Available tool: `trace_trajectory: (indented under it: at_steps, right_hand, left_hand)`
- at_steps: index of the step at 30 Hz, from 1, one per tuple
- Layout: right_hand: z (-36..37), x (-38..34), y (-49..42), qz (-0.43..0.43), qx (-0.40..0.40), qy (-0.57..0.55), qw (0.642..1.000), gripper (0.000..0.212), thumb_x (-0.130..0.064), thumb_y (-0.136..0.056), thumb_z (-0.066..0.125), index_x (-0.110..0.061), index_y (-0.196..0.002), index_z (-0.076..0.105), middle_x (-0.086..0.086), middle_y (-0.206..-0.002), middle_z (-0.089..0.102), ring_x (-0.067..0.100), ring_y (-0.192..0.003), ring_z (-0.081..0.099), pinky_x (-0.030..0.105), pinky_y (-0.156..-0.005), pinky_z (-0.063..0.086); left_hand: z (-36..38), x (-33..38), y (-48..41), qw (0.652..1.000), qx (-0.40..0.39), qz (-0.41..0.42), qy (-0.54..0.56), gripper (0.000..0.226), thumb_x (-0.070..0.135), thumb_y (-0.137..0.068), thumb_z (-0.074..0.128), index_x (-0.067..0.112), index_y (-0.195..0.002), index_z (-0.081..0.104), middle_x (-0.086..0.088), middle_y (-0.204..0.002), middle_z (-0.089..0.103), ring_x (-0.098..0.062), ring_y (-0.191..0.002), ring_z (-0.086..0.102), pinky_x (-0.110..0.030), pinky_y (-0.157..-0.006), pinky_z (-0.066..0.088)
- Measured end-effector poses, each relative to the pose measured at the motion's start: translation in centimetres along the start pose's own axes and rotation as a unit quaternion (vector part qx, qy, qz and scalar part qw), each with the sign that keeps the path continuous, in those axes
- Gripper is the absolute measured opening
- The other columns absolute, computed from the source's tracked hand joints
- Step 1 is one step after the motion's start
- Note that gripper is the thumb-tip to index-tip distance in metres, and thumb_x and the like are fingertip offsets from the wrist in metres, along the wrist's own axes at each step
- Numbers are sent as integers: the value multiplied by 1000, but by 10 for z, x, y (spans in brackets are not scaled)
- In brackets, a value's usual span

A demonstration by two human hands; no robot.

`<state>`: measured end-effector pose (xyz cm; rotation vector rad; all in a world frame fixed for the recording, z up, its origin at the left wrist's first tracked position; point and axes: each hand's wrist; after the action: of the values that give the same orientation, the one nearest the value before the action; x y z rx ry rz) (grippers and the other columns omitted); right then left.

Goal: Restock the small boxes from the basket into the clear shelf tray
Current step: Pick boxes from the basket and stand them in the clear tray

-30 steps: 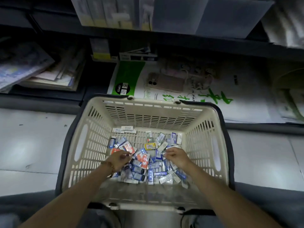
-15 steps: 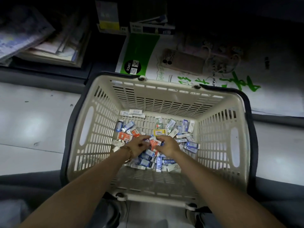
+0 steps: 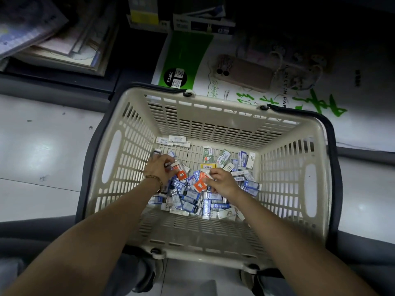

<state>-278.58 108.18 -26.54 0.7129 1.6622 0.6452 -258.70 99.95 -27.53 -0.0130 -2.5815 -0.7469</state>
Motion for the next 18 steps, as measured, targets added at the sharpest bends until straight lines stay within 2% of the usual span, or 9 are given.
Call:
trace_trajectory:
  at_steps: [3, 5, 6, 8, 9, 11, 12, 14, 18]
  right_hand:
    - [-2, -5, 5, 5, -1, -4, 1000, 46, -17, -85, 68, -3, -126, 49, 17, -132, 53, 15, -65, 60, 18, -58, 50]
    - [-4, -9, 10, 3, 0, 1, 1000, 48, -18, -86, 67, -3, -128, 50, 16, -133, 53, 21, -95, 63, 22, -74, 51]
    - [-6, -12, 13, -2, 3, 1, 1000, 48, -19, -86, 67, -4, -129, 50, 16, -134, 53, 22, -107, 59, 23, -81, 48]
    - [-14, -29, 21, -19, 8, -1, 1000, 49, -19, -86, 67, -6, -130, 49, 15, -135, 52, 22, -114, 55, 22, -86, 43]
    - [-19, -41, 25, -26, 9, -2, 1000, 49, -19, -86, 66, -7, -131, 48, 16, -135, 53, 22, -110, 58, 20, -84, 44]
    - [-34, -73, 37, -41, 5, -23, 999, 49, -16, -87, 65, -3, -131, 47, 18, -132, 55, 16, -87, 67, 14, -66, 51]
    - [-43, -91, 46, -54, -2, -25, 998, 50, -16, -88, 64, -1, -132, 46, 18, -131, 56, 11, -74, 67, 14, -58, 52]
    - [-61, -132, 72, -83, -22, 22, 996, 52, -18, -88, 63, -3, -134, 44, 10, -128, 58, 5, -63, 65, 14, -55, 53]
    - [-92, -198, 144, -154, -41, 111, 981, 31, -16, -86, 65, -12, -114, 52, 4, -99, 69, 8, -67, 66, 15, -52, 51]
  left_hand:
    - [-3, 3, -1, 999, -1, 19, 45, 24, 27, -76, 74, 19, -94, 60, -3, -108, 62, -20, -104, 51, -24, -93, 38]
    - [-4, 9, 1, 991, -12, 23, 130, 18, 17, -78, 72, 16, -90, 58, -1, -91, 68, -18, -93, 58, -26, -85, 47]
    - [-8, 17, 2, 983, -20, 6, 182, 16, 13, -80, 70, 15, -88, 57, 0, -83, 65, -16, -86, 59, -24, -76, 51]
    - [-19, 36, 4, 953, -29, -45, 297, 11, 9, -84, 64, 13, -86, 54, -1, -77, 58, -13, -75, 56, -13, -62, 50]
    - [-27, 47, 5, 938, -26, -61, 340, 7, 9, -86, 62, 9, -90, 56, -4, -80, 58, -16, -77, 58, -15, -67, 52]
    - [-48, 69, 6, 916, -41, -62, 394, 12, 10, -91, 56, 1, -99, 56, -15, -95, 61, -29, -91, 62, -33, -82, 55]
    - [-63, 81, 10, 908, -62, -50, 412, 11, 10, -93, 52, 1, -100, 54, -18, -100, 60, -31, -91, 63, -37, -79, 57]
    - [-97, 105, 23, 907, -104, -4, 408, 7, 9, -95, 47, 3, -95, 50, -21, -102, 60, -26, -79, 63, -28, -63, 58]
    - [-170, 149, 62, 937, -114, 116, 309, 13, 18, -95, 48, 6, -96, 49, -14, -97, 63, -22, -81, 64, -33, -69, 58]
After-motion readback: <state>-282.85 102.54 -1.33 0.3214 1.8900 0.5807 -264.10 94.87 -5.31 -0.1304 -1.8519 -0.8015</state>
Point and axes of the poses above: each hand's wrist, its own y-axis away from the middle knuckle, its own z-axis out of the palm, x = y × z
